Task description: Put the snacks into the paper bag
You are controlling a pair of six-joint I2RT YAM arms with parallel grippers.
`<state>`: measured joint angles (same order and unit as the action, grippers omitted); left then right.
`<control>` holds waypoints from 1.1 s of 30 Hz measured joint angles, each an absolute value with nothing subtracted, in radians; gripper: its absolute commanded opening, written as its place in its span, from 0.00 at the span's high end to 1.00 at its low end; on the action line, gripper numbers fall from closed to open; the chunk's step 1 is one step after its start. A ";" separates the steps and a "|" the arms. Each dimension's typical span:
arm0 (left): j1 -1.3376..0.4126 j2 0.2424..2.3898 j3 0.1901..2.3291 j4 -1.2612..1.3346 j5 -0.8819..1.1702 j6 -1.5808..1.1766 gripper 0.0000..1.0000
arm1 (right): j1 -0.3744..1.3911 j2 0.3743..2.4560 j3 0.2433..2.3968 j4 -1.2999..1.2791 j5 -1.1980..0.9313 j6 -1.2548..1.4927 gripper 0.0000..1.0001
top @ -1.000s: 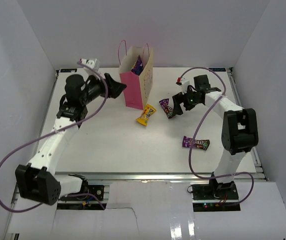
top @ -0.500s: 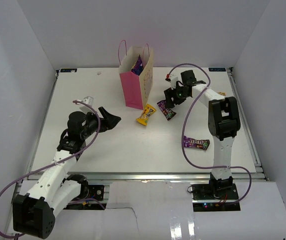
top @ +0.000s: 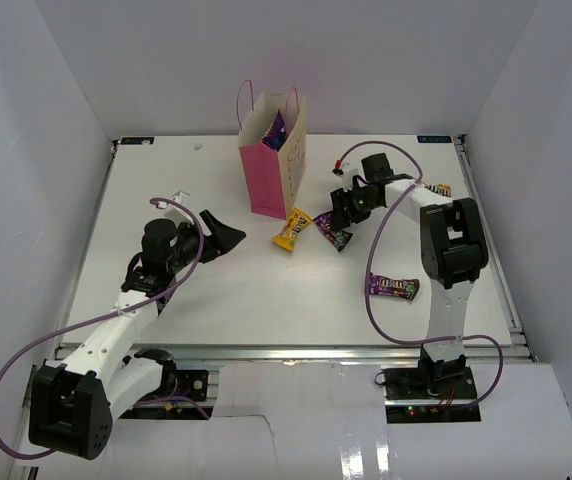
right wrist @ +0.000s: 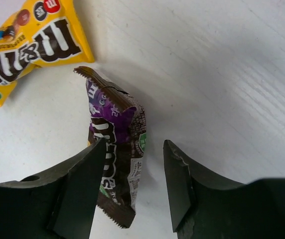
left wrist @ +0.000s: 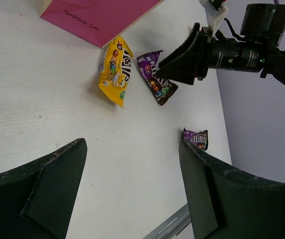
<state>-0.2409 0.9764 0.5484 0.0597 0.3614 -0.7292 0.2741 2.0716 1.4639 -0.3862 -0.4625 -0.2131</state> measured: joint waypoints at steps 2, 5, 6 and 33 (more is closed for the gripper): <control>-0.241 0.976 0.547 0.065 0.364 -0.733 0.15 | 0.274 2.047 1.456 -0.390 -0.468 -0.202 0.44; -0.241 0.974 0.539 0.077 0.368 -0.736 0.15 | 0.276 2.011 1.456 -0.387 -0.484 -0.190 0.45; -0.241 0.974 0.535 0.081 0.371 -0.738 0.15 | 0.276 2.001 1.456 -0.387 -0.489 -0.189 0.45; -0.295 1.077 0.519 0.097 0.419 -0.711 0.13 | 0.391 1.607 1.266 -0.367 -0.482 -0.426 0.92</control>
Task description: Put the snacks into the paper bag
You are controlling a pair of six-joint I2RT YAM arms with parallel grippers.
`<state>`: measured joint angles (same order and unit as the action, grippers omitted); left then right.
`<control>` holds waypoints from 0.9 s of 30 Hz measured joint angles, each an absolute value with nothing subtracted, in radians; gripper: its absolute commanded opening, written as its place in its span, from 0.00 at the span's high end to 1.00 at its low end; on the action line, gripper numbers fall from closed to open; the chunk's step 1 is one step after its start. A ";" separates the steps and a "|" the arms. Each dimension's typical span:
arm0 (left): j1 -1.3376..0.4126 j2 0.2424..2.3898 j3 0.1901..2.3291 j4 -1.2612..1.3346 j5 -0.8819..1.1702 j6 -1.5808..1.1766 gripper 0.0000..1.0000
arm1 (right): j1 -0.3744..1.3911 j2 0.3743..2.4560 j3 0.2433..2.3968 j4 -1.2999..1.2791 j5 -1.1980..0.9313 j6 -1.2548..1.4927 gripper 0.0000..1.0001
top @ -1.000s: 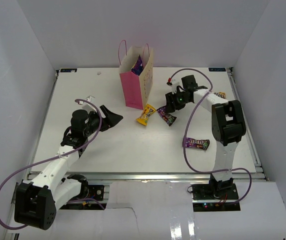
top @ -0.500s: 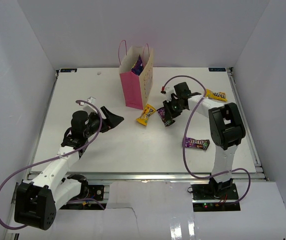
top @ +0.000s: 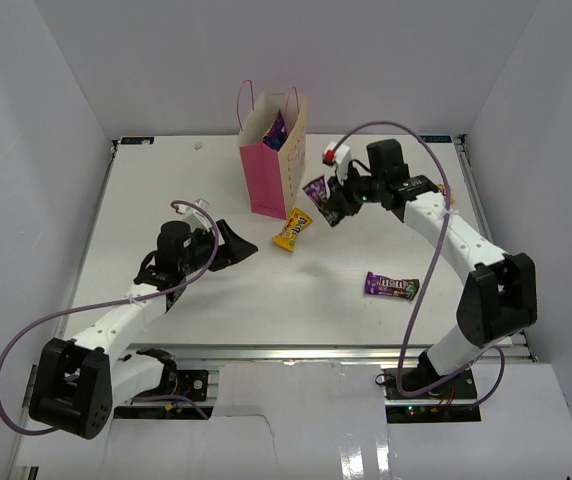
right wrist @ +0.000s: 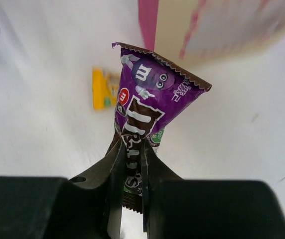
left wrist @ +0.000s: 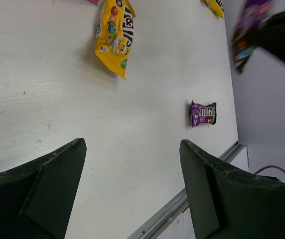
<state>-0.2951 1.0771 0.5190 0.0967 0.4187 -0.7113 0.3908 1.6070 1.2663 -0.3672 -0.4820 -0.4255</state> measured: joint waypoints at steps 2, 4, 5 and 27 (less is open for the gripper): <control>-0.307 1.100 0.519 0.097 0.418 -0.698 0.13 | 0.425 1.576 1.390 -0.369 -0.503 -0.440 0.92; -0.315 1.123 0.523 0.093 0.418 -0.685 0.13 | 0.475 1.586 1.543 -0.342 -0.490 -0.427 0.92; -0.319 1.135 0.527 0.089 0.418 -0.678 0.13 | 0.487 1.591 1.577 -0.315 -0.476 -0.413 0.92; -0.343 1.066 0.542 0.057 0.382 -0.630 0.13 | 0.714 2.141 2.050 0.191 0.334 -0.218 0.47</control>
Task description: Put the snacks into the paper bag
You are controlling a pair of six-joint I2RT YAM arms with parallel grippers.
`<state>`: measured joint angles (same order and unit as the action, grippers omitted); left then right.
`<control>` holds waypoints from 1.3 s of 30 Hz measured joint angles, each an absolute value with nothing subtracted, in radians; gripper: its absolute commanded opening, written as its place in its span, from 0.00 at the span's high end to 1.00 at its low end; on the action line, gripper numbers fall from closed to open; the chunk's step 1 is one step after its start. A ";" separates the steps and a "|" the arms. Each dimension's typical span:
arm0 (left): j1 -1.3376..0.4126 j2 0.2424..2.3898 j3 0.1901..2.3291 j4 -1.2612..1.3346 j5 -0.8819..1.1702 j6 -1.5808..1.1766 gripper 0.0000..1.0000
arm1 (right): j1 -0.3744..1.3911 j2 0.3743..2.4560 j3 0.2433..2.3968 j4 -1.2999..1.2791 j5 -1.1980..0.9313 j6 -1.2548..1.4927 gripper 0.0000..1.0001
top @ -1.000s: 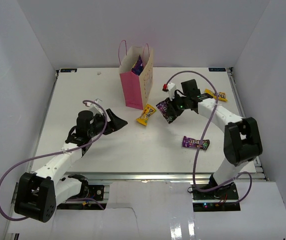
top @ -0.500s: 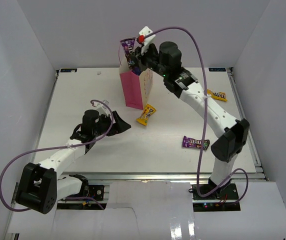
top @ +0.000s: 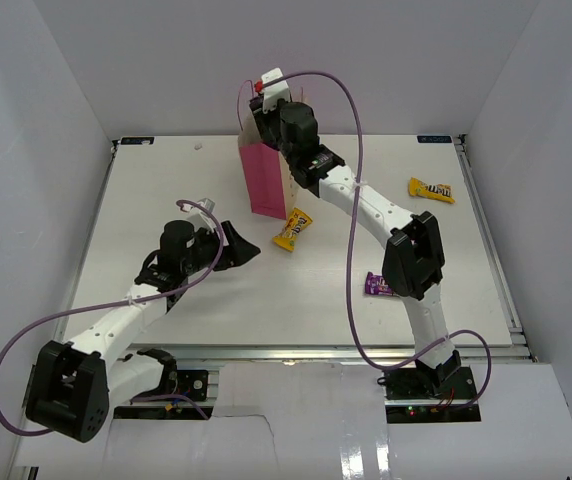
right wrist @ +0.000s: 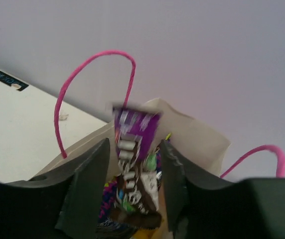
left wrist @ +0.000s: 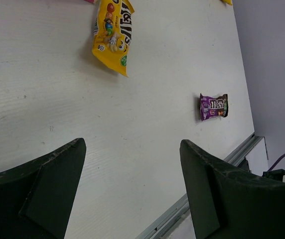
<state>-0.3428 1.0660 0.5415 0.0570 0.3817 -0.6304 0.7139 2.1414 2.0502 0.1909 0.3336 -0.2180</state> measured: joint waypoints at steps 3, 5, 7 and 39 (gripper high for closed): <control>-0.352 1.095 0.548 0.056 0.382 -0.614 0.13 | 0.714 2.140 2.046 0.226 0.344 -0.234 0.33; -0.377 1.126 0.568 0.054 0.381 -0.588 0.12 | 0.714 2.121 2.022 0.234 0.331 -0.234 0.30; -0.410 1.159 0.596 0.055 0.378 -0.557 0.12 | 0.714 2.084 1.986 0.217 0.304 -0.228 0.26; -0.659 2.024 1.333 -0.155 -0.137 -0.163 0.86 | 0.016 1.247 0.869 -0.405 -0.773 -0.495 0.16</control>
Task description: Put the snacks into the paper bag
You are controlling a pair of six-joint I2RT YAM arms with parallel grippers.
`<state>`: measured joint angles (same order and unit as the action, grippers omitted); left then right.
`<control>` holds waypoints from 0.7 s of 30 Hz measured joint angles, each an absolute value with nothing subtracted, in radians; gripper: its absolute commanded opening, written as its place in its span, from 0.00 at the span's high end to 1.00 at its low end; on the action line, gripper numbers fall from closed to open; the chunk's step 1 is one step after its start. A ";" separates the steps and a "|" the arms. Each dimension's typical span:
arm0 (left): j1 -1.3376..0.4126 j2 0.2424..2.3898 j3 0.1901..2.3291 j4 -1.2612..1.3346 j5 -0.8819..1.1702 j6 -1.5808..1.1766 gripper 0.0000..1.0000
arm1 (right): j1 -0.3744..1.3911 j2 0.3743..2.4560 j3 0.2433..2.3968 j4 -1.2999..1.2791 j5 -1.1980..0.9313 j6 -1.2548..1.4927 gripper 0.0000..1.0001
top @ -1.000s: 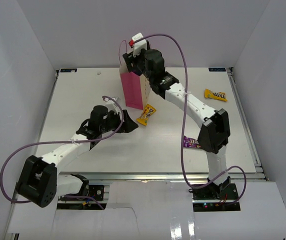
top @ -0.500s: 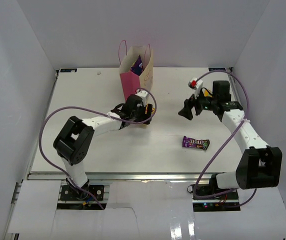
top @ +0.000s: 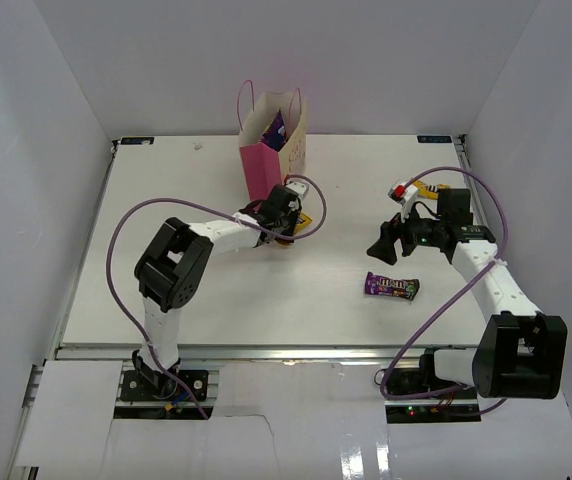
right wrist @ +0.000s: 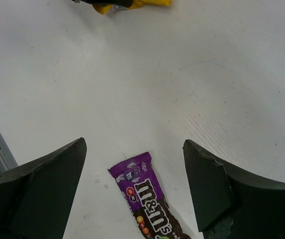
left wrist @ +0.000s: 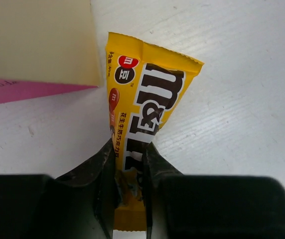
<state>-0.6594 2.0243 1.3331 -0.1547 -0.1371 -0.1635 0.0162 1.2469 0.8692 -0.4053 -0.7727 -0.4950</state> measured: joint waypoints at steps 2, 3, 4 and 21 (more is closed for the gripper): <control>-0.664 1.997 1.304 -0.157 -0.120 -0.166 0.87 | 0.015 1.253 0.869 -0.405 -0.774 -0.498 0.16; -0.668 1.971 1.280 -0.162 -0.107 -0.165 0.87 | 0.015 1.255 0.869 -0.405 -0.774 -0.500 0.15; -0.672 1.937 1.248 -0.162 -0.089 -0.166 0.88 | 0.015 1.257 0.869 -0.405 -0.775 -0.506 0.15; -0.503 1.594 1.681 -0.229 0.023 -0.165 0.85 | 0.015 1.412 0.890 -0.649 -0.727 -0.883 0.15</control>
<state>-0.5034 1.5940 1.6810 -0.2287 0.0227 -0.1646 0.0151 1.4124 0.8902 -0.6495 -0.7273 -0.8829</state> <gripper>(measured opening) 0.308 0.853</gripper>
